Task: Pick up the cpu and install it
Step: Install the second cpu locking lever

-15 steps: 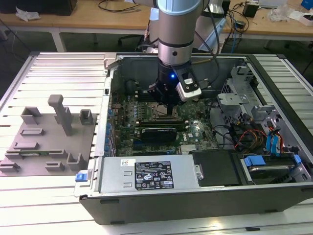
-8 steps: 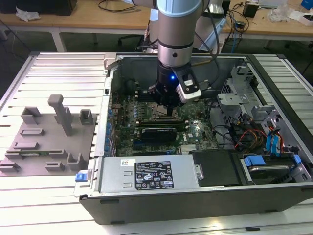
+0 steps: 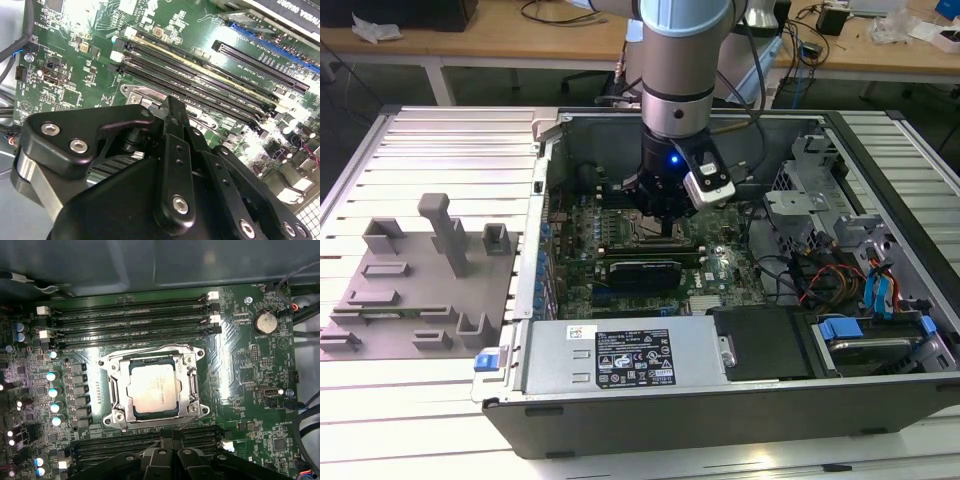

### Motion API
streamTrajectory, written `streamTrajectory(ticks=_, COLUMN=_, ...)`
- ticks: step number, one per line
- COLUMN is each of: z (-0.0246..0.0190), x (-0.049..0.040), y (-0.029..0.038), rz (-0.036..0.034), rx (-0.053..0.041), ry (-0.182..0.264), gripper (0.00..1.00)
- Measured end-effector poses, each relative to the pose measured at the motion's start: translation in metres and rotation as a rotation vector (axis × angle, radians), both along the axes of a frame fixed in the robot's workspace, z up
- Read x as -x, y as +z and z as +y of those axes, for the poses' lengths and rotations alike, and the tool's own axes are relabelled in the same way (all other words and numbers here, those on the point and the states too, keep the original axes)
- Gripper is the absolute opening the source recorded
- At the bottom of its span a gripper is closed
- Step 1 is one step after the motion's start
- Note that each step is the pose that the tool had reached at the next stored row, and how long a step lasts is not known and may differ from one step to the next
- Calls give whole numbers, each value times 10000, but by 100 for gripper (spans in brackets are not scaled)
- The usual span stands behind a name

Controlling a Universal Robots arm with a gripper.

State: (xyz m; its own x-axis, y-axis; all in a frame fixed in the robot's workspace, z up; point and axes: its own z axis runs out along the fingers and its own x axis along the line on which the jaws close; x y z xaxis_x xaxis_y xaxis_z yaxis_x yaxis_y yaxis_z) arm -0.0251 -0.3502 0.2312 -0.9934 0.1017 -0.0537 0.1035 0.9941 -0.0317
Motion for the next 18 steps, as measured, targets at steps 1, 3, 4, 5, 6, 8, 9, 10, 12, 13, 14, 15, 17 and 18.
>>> streamTrajectory(ticks=1, z=0, x=4, y=-1, rz=0, rx=0, ry=18, gripper=11)
streamTrajectory(ticks=3, z=-1, x=17, y=-4, rz=-1, rx=-1, ry=151, gripper=11)
streamTrajectory(ticks=4, z=-1, x=23, y=-5, rz=0, rx=0, ry=219, gripper=11)
streamTrajectory(ticks=5, z=-2, x=40, y=-11, rz=0, rx=0, ry=520, gripper=11)
streamTrajectory(ticks=6, z=-3, x=50, y=-17, rz=0, rx=1, ry=673, gripper=11)
streamTrajectory(ticks=8, z=-11, x=87, y=-40, rz=0, rx=1, ry=849, gripper=11)
streamTrajectory(ticks=9, z=-16, x=103, y=-50, rz=-1, rx=-1, ry=894, gripper=11)
streamTrajectory(ticks=10, z=-20, x=113, y=-54, rz=-1, rx=-1, ry=917, gripper=11)
streamTrajectory(ticks=12, z=-27, x=133, y=-64, rz=0, rx=1, ry=955, gripper=11)
streamTrajectory(ticks=13, z=-29, x=143, y=-68, rz=0, rx=0, ry=968, gripper=11)
streamTrajectory(ticks=14, z=-33, x=154, y=-72, rz=0, rx=0, ry=975, gripper=11)
streamTrajectory(ticks=15, z=-36, x=165, y=-76, rz=1, rx=1, ry=980, gripper=11)
streamTrajectory(ticks=17, z=-46, x=205, y=-86, rz=1, rx=1, ry=990, gripper=11)
streamTrajectory(ticks=18, z=-49, x=220, y=-91, rz=1, rx=1, ry=991, gripper=11)
